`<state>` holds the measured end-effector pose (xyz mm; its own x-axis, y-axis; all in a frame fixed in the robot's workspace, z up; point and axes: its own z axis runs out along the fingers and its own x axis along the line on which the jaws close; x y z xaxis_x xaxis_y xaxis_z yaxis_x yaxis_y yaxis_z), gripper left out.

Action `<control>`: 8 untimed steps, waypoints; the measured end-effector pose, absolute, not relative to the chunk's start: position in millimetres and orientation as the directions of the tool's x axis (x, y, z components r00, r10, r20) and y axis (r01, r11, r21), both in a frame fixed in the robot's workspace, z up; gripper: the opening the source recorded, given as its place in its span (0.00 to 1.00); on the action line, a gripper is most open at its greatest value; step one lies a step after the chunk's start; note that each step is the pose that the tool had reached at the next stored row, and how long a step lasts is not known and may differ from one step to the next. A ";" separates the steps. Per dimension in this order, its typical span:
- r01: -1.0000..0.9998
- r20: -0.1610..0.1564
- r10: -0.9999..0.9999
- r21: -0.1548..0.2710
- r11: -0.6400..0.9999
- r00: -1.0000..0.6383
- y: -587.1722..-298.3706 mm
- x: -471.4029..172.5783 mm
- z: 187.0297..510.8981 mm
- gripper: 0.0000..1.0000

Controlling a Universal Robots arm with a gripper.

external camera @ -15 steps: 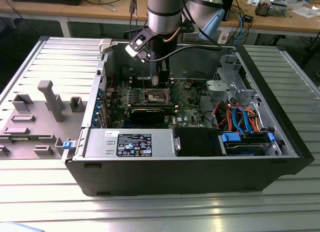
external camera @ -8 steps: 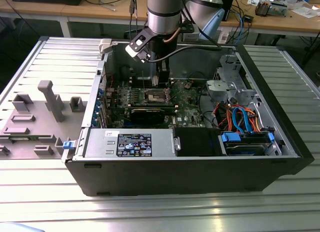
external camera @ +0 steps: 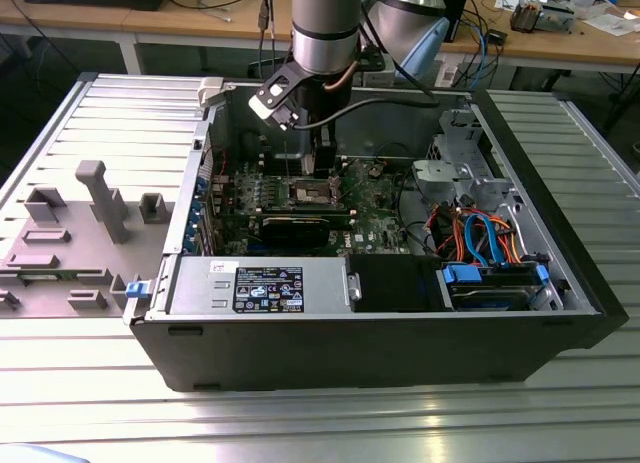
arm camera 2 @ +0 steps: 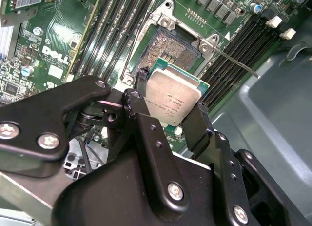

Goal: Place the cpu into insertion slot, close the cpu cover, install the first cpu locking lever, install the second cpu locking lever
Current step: 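Place the cpu into insertion slot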

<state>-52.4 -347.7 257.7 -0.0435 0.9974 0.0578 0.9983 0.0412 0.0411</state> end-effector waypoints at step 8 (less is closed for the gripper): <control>0.998 0.058 0.997 0.041 0.041 -0.043 -347.7 -52.4 256.4 0.54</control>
<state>-52.4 -347.7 256.4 -0.0434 0.9974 0.0578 0.9983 0.0410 0.0411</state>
